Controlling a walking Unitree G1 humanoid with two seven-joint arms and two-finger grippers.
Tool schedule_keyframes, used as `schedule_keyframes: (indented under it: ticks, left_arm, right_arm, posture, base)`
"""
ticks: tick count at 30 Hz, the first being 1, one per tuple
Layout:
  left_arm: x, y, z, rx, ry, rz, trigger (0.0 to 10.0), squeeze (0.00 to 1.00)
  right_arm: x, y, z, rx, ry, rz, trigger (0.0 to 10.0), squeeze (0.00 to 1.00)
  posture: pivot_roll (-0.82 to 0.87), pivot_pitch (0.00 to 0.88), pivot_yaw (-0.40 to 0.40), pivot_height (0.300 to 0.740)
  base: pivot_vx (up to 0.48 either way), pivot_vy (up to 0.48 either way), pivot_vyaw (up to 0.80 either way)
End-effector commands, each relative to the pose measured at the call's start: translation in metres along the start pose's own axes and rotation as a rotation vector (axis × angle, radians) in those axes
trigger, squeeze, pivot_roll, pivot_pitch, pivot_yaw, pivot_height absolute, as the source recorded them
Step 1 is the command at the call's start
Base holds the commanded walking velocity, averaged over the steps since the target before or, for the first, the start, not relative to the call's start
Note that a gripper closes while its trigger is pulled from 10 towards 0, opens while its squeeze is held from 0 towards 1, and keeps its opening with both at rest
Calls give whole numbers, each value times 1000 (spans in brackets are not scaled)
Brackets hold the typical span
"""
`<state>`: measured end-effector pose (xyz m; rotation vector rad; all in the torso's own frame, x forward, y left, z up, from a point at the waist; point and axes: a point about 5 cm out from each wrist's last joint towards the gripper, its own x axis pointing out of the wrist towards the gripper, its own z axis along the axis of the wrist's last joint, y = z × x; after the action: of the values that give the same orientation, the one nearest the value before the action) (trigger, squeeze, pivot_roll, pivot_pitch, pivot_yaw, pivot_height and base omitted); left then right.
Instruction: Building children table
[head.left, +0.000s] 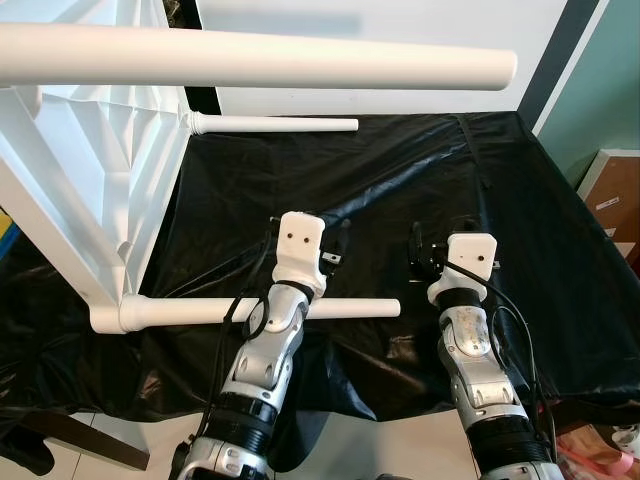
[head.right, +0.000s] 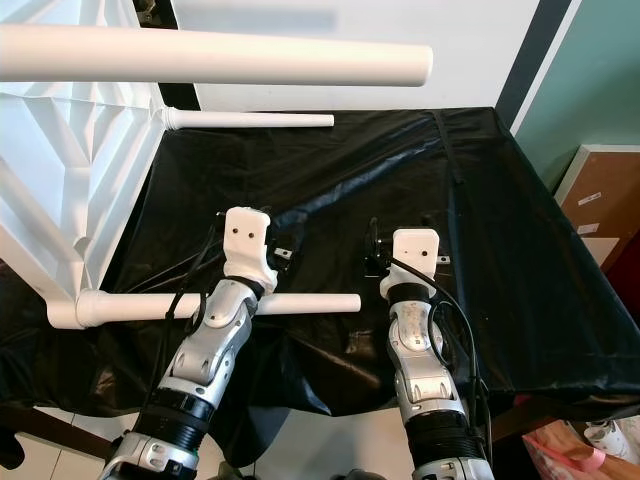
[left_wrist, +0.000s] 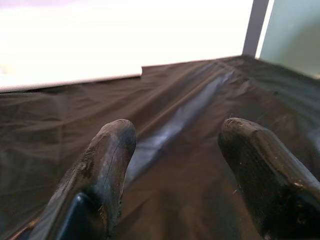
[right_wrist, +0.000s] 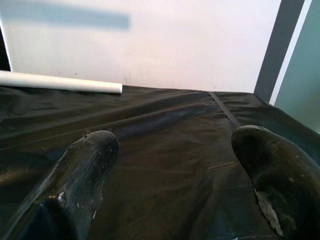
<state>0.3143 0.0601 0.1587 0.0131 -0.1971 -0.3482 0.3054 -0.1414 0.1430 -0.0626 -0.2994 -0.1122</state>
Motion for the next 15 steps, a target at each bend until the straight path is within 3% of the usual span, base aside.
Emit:
schedule_keyframes:
  ticks: [1, 15]
  left_arm:
    - [-4, 6, -4, -2, 9, 19, 10000, 0]
    - [-19, 40, -19, 34, 44, 127, 10000, 0]
  right_arm:
    - [-1, 0, 0, -5, 8, 14, 10000, 0]
    - [-4, 3, -2, 21, 25, 65, 10000, 0]
  posture:
    - [-79, 79, -30, 740]
    - [-76, 61, -28, 740]
  base:
    - [0, 0, 0]
    - [0, 0, 0]
